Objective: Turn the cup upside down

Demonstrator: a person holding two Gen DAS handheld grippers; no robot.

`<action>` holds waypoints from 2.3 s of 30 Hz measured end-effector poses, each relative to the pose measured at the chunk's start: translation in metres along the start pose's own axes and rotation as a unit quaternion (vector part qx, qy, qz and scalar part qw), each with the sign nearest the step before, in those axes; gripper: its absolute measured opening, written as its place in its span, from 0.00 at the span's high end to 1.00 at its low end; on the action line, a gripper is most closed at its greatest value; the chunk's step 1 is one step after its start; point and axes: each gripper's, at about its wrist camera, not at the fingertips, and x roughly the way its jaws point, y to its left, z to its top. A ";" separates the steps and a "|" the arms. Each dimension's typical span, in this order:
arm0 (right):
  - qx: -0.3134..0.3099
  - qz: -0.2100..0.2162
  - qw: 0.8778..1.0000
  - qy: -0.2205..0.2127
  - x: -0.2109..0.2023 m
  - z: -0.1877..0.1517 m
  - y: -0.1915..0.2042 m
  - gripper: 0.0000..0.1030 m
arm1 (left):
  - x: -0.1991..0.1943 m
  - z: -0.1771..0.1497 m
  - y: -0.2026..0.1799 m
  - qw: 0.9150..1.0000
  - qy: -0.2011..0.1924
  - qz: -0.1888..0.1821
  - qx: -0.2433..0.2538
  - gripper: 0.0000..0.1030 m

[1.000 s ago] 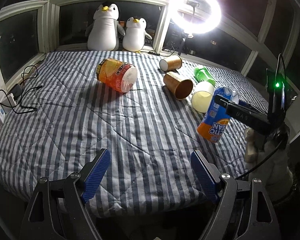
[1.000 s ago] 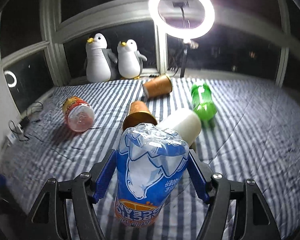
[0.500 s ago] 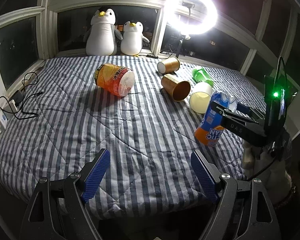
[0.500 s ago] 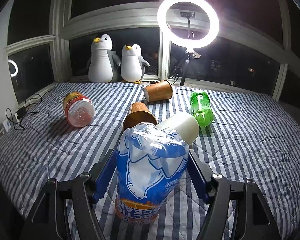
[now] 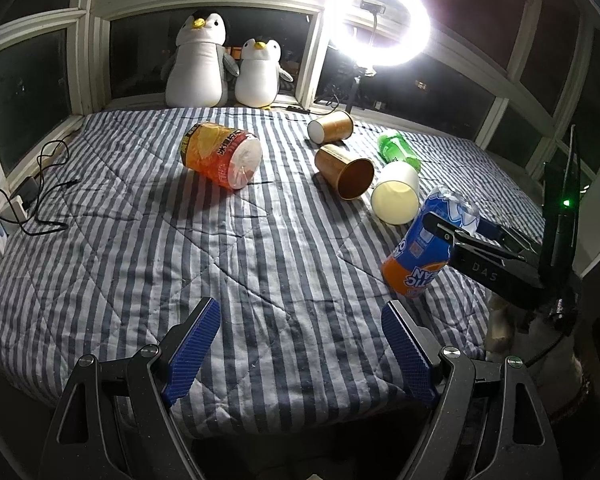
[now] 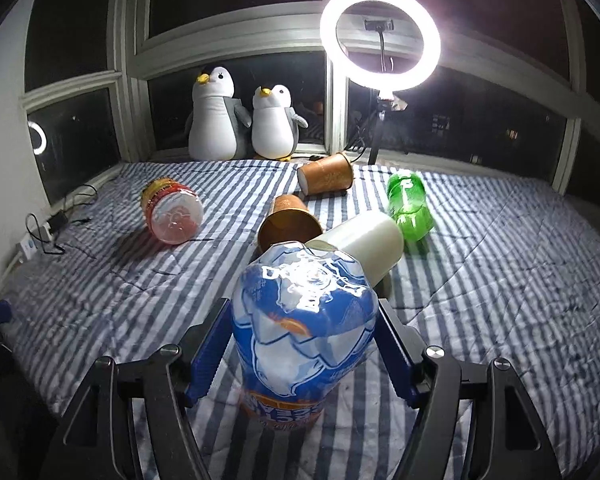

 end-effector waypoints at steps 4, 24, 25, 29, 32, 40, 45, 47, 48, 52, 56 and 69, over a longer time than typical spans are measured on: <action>-0.002 0.005 1.000 -0.003 -0.003 -0.002 0.004 0.35 | 0.001 0.000 0.001 1.000 0.001 0.001 -0.002 0.17; 0.027 0.020 0.999 -0.013 -0.032 -0.014 0.004 0.22 | -0.010 0.001 -0.007 1.000 -0.025 0.014 0.009 0.17; 0.029 0.021 0.999 -0.013 -0.035 -0.016 0.004 0.22 | -0.012 0.001 -0.009 0.999 -0.029 0.016 0.011 0.17; 0.032 0.021 0.999 -0.019 -0.052 -0.021 0.007 0.20 | -0.020 0.003 -0.015 0.999 -0.047 0.021 0.016 0.17; 0.032 0.029 0.999 -0.025 -0.067 -0.021 0.009 0.14 | -0.026 0.004 -0.020 0.998 -0.057 0.024 0.022 0.17; 0.040 0.048 0.998 -0.017 -0.093 -0.023 0.015 0.13 | -0.048 0.003 -0.030 0.993 -0.108 0.042 0.033 0.09; 0.039 0.038 0.998 -0.043 -0.115 -0.022 0.022 0.13 | -0.066 0.006 -0.032 0.986 -0.154 0.062 0.033 0.07; 0.036 0.032 0.997 -0.055 -0.123 -0.021 0.024 0.12 | -0.075 0.006 -0.033 0.982 -0.174 0.068 0.034 0.07; 0.035 0.027 0.997 -0.062 -0.128 -0.020 0.026 0.12 | -0.079 0.007 -0.033 0.980 -0.183 0.072 0.035 0.06; 0.033 0.014 0.996 -0.084 -0.143 -0.019 0.029 0.10 | -0.097 0.006 -0.037 0.971 -0.220 0.088 0.040 0.03; 0.025 -0.004 0.994 -0.105 -0.156 -0.017 0.035 0.09 | -0.113 0.003 -0.041 0.963 -0.245 0.099 0.045 0.02; 0.028 -0.025 0.987 -0.154 -0.182 -0.016 0.041 0.03 | -0.142 -0.004 -0.046 0.954 -0.278 0.103 0.044 0.01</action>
